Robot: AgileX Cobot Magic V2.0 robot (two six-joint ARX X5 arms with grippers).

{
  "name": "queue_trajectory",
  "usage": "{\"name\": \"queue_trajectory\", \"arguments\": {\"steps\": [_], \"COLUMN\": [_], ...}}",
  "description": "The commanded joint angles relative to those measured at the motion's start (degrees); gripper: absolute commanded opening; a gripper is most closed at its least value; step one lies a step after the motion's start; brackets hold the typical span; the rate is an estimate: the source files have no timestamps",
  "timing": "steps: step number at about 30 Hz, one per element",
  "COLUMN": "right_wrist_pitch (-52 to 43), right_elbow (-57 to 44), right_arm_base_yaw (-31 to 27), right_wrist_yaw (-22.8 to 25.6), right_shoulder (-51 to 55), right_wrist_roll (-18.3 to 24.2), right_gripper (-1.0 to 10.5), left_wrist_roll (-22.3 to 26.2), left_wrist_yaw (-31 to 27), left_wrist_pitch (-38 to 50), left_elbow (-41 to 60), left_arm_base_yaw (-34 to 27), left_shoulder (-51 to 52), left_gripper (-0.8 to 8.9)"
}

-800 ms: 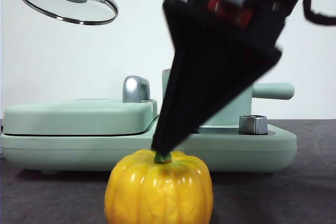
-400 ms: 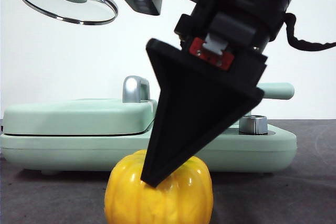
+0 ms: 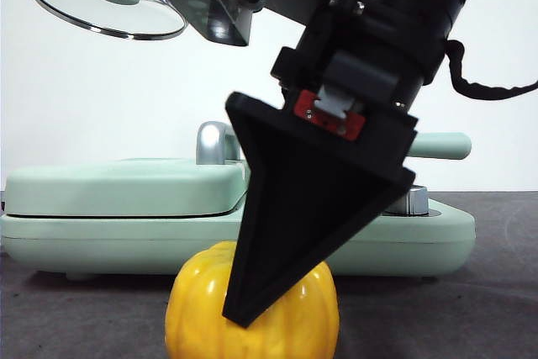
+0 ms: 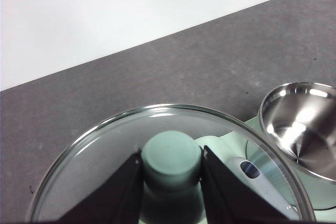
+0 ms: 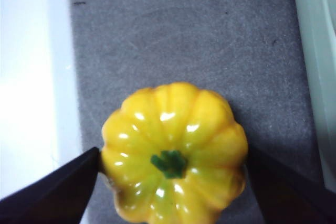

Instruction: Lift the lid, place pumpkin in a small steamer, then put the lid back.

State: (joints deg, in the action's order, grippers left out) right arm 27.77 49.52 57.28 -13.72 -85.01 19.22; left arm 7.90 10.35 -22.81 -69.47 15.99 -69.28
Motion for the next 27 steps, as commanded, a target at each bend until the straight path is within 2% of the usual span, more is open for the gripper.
{"name": "queue_trajectory", "arguments": {"steps": [1, 7, 12, 19, 23, 27], "right_wrist_pitch": [1.73, 5.07, 10.88, 24.30, 34.45, 40.26], "right_elbow": [0.74, 0.87, 1.97, 7.74, 14.91, 21.94], "right_arm_base_yaw": [0.72, 0.55, -0.31, -4.04, -8.24, -12.02], "right_wrist_yaw": [0.22, 0.26, 0.39, 5.03, 5.22, 5.22], "right_shoulder": [-1.40, 1.46, 7.19, 14.16, 14.21, 13.00], "right_wrist_roll": [-2.23, -6.86, -14.14, -23.23, -25.97, -26.21], "right_gripper": [3.8, 3.8, 3.8, 3.8, 3.8, 3.8], "left_wrist_roll": [0.42, 0.39, 0.39, 0.39, 0.39, 0.39], "left_wrist_yaw": [0.17, 0.17, 0.17, 0.17, 0.17, 0.17], "left_wrist_pitch": [1.81, 1.81, 1.81, 1.81, 1.81, 1.81], "left_elbow": [-1.40, -1.40, -1.40, -1.40, -1.40, -1.40], "left_arm_base_yaw": [0.09, 0.09, 0.09, 0.09, 0.09, 0.09], "left_shoulder": [0.04, 0.04, 0.04, 0.04, 0.04, 0.04], "left_gripper": [0.15, 0.15, 0.15, 0.15, 0.15, 0.15]}}
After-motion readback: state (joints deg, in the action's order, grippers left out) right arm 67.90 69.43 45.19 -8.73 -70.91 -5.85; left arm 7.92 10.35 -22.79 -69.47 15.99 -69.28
